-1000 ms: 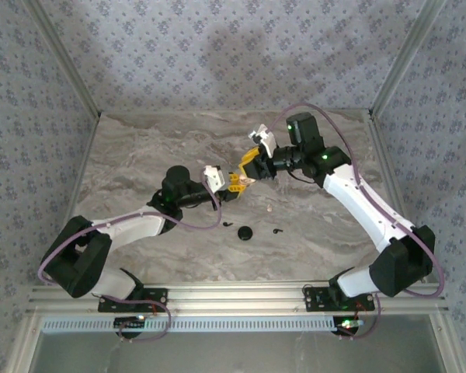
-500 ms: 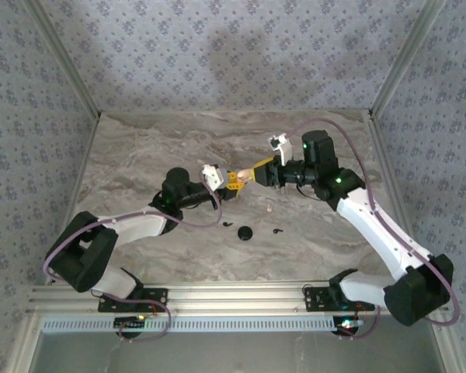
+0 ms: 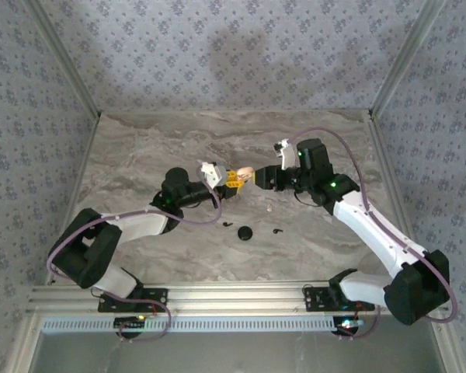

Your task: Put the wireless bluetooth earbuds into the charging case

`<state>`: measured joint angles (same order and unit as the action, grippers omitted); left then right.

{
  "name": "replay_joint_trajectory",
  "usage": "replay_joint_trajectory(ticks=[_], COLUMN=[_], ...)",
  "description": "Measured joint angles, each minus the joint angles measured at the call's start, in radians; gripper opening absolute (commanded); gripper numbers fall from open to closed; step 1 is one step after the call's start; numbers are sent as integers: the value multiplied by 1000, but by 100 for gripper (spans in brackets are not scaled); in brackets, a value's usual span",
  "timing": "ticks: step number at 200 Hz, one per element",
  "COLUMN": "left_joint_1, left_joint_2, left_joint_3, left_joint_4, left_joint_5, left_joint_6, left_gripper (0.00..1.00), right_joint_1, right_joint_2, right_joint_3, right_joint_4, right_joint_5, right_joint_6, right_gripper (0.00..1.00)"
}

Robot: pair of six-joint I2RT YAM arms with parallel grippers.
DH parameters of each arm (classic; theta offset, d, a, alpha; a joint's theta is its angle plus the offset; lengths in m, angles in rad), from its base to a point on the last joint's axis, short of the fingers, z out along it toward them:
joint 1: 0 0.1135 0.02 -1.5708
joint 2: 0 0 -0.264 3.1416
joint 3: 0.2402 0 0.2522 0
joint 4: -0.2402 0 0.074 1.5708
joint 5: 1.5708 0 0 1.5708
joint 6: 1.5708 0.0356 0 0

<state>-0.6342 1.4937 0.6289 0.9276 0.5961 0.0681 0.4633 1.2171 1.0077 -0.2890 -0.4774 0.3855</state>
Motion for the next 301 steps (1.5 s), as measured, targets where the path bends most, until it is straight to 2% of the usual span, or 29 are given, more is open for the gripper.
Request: replay_joint_trajectory(ticks=[179, 301], left_joint_1=[5, 6], left_joint_2=[1, 34], left_joint_3=[0, 0], left_joint_4=[43, 68], left_joint_5=[69, 31], left_joint_6=[-43, -63], left_gripper=[10, 10], right_joint_1=[-26, -45], right_joint_2=[69, 68], right_joint_3=[44, 78], right_joint_4=[55, 35], right_joint_5=[-13, -43], right_joint_6=[-19, 11], right_gripper=[46, 46])
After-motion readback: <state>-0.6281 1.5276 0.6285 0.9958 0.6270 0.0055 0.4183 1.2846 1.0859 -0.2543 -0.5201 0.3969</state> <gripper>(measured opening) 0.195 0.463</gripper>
